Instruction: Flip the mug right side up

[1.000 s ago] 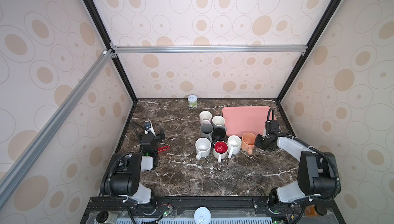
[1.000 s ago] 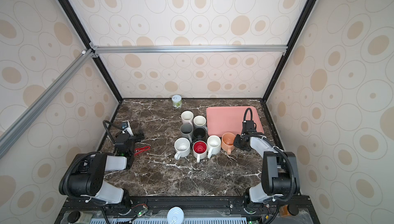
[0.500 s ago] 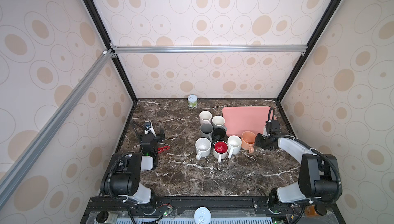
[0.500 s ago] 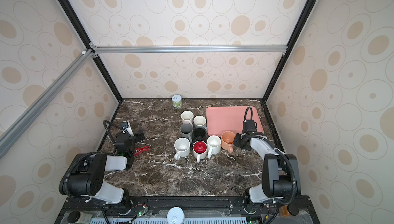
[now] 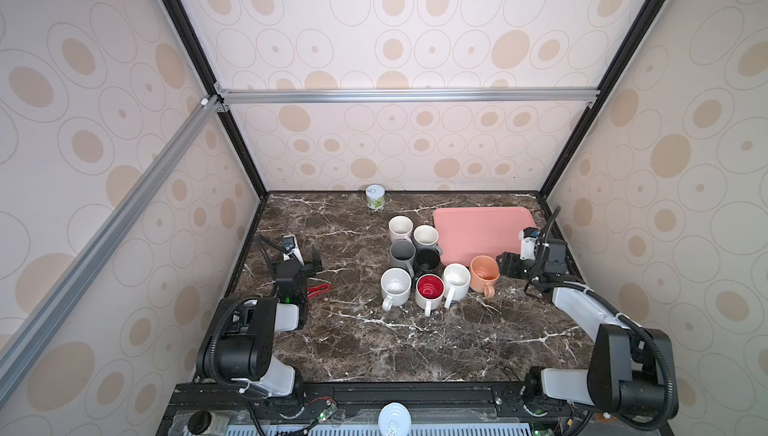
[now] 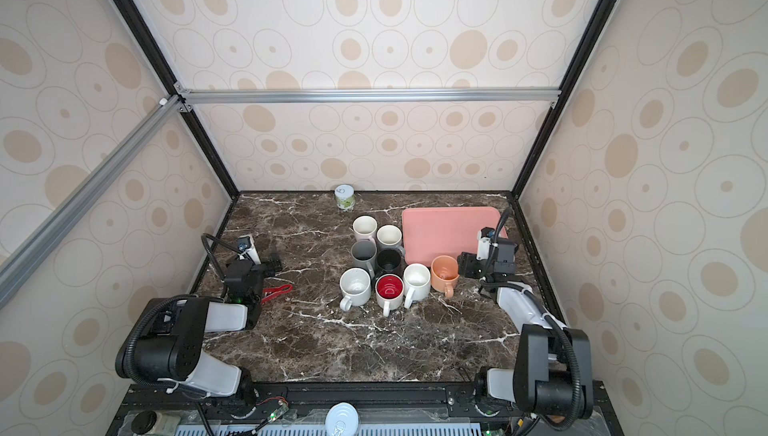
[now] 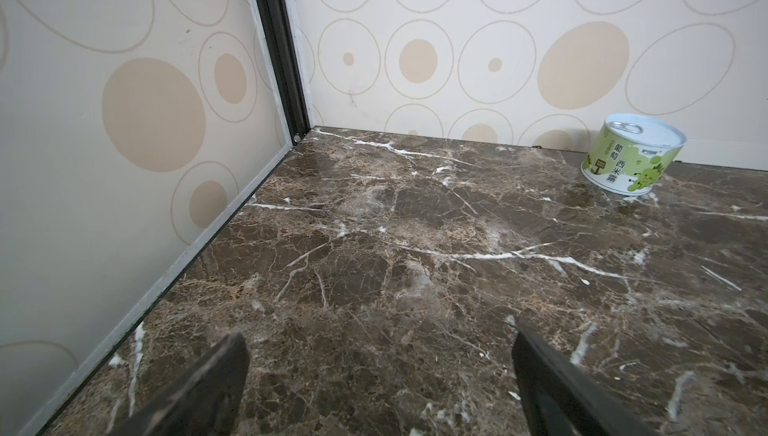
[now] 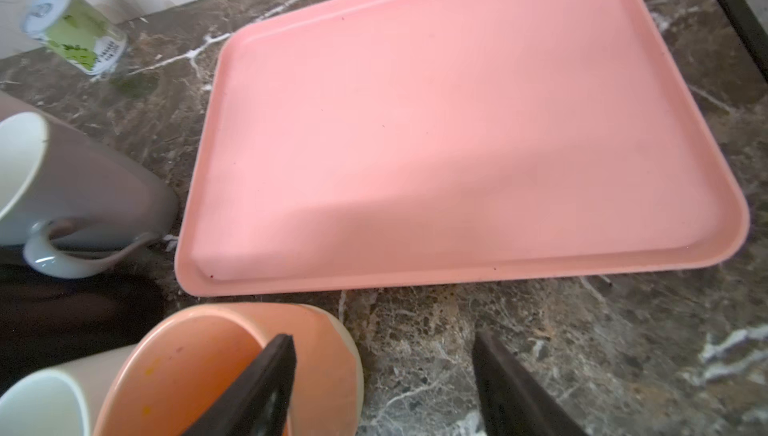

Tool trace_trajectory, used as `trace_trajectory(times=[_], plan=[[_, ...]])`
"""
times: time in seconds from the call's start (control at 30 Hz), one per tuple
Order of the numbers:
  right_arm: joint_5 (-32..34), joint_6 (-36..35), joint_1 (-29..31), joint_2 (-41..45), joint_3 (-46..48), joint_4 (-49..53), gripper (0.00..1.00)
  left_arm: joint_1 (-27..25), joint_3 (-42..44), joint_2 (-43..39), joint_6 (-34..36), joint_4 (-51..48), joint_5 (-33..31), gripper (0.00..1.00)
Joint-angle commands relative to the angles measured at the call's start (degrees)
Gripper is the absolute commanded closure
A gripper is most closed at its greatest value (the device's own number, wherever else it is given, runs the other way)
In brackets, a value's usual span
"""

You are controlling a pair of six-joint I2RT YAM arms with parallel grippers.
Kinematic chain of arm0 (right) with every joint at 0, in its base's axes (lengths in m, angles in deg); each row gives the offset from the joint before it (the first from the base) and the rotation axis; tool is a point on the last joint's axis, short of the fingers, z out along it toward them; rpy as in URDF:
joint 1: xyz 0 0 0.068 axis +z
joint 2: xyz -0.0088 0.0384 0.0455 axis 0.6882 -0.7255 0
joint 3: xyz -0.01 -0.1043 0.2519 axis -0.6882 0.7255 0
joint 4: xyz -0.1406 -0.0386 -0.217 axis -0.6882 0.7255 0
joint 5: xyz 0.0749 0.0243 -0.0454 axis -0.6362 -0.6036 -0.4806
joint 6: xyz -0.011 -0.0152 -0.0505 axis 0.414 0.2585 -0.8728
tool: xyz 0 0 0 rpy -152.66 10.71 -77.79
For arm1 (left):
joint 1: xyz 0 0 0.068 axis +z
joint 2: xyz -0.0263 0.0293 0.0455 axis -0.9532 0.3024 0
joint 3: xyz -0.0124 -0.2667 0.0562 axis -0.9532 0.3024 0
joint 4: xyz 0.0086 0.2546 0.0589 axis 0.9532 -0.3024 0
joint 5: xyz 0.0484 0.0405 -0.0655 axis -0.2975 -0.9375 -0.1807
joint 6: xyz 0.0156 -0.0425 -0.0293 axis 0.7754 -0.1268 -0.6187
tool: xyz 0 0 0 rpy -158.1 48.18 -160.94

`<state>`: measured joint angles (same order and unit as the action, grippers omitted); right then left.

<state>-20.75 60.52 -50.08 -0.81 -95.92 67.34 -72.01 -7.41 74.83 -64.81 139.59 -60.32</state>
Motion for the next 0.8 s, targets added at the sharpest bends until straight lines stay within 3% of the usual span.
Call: trace_trajectory(times=[0.0, 0.17, 0.37, 0.77], plan=[[-4.23, -7.66, 0.35, 2.68, 5.96, -13.63, 0.2, 0.41, -1.56, 0.49, 1.12, -0.24, 0.17, 0.0], [-1.45, -8.7, 0.35, 1.76, 7.46, -15.58, 0.19, 0.41, -2.21, 0.93, 1.45, -0.95, 0.88, 0.0], [5.64, -4.76, -0.03, 3.92, 10.61, -19.94, 0.19, 0.4, -2.18, 0.85, 1.47, -0.92, 1.13, 0.0], [10.12, -2.0, -1.22, 6.69, 9.01, -13.55, 0.2, 0.36, -2.18, 0.92, 1.47, -0.87, 1.13, 0.0]])
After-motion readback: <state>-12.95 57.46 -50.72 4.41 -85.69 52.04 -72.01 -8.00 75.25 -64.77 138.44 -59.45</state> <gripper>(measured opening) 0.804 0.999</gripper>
